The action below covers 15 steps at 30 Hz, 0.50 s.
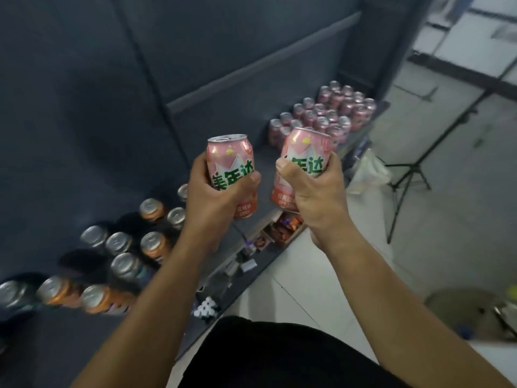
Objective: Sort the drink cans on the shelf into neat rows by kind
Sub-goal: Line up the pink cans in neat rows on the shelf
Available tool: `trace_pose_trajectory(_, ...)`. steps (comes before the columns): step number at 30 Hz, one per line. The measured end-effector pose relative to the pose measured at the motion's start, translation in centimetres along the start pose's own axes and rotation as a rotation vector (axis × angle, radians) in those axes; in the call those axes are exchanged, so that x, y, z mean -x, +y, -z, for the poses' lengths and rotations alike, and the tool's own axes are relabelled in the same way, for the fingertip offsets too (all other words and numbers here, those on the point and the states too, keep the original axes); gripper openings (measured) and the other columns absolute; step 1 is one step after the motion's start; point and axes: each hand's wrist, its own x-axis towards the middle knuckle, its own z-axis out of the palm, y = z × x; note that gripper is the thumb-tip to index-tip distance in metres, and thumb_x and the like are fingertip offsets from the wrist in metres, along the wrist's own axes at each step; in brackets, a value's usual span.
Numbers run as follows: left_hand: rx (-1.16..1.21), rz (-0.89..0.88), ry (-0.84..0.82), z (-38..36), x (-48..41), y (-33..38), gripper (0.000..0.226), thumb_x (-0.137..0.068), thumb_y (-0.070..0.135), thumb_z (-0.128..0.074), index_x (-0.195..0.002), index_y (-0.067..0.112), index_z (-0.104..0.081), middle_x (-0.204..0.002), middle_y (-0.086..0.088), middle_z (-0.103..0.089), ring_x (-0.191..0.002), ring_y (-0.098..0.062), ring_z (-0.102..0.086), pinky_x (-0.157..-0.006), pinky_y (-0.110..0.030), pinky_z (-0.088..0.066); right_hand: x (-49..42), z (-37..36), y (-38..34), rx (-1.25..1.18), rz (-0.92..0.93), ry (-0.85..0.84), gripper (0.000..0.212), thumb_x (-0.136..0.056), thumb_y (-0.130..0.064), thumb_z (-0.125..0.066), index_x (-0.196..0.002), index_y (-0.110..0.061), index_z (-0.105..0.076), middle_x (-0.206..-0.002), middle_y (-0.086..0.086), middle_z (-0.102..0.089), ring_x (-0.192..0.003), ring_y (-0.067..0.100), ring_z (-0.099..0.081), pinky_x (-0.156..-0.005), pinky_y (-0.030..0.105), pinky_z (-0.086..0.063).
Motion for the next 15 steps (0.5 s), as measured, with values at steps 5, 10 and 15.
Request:
trace_pose_trajectory(5, -0.026, 0.025, -0.132, -6.6, -2.0, -0.3, 0.056, -0.078, 0.023, -0.087, -0.125, 0.019, -0.058, -0.102, 0.004, -0.071, -0.084, -0.006, -0.071, -0.073, -0.026, -0.059, -2.5, 5.4, -0.7, -0.029, 0.010, 0.110, 0.049, -0.079, -0.028, -0.085, -0.120, -0.015, -0.061, -0.101, 0.004, -0.069, -0.086, 0.013, -0.069, -0.076, 0.031, -0.059)
trace_pose_trajectory(10, -0.012, 0.082, -0.248, -11.8, -5.1, -1.5, 0.046, -0.084, 0.021, -0.080, -0.125, 0.019, -0.060, -0.105, 0.004, -0.071, -0.085, -0.003, -0.072, -0.067, -0.020, -0.057, -5.8, 9.4, -0.5, -0.017, -0.006, 0.190, 0.044, -0.084, -0.021, -0.083, -0.122, -0.015, -0.060, -0.103, 0.005, -0.071, -0.090, 0.017, -0.072, -0.079, 0.033, -0.061)
trace_pose_trajectory(15, -0.012, 0.077, -0.349, -16.5, -10.1, -2.8, 0.046, -0.084, 0.013, -0.079, -0.125, 0.020, -0.060, -0.105, 0.008, -0.071, -0.086, 0.003, -0.071, -0.067, -0.014, -0.054, -11.7, 11.0, 0.2, 0.026, -0.008, 0.233, 0.047, -0.083, -0.023, -0.084, -0.123, -0.022, -0.059, -0.113, 0.008, -0.072, -0.101, 0.026, -0.073, -0.088, 0.046, -0.062)
